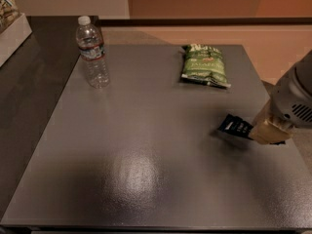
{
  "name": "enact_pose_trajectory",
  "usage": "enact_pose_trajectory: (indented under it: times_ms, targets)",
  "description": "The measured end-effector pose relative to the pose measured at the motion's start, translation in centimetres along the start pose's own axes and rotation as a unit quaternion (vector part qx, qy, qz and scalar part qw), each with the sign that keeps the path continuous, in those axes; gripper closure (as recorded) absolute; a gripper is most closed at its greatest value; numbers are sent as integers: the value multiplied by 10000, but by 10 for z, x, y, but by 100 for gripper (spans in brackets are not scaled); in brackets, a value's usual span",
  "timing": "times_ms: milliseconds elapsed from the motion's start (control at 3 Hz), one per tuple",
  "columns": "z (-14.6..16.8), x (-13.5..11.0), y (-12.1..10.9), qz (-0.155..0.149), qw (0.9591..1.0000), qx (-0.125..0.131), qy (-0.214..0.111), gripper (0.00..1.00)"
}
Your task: Pick rxbar blueberry
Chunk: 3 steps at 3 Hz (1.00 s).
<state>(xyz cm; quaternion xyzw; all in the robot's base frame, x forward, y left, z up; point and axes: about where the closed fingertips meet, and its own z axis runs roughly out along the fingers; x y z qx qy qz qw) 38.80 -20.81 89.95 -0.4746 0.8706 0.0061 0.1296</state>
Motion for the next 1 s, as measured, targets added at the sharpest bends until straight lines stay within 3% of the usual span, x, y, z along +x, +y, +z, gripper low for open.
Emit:
enact_pose_trajectory:
  times_ms: [333,667,1000]
  targets:
    - [-30,-15,-10,-147,9994,103,-293,100]
    - [-74,-46,-19,-442,9961,260,-717,100]
    - [-74,-46,-19,-443,9961,261,-717,100]
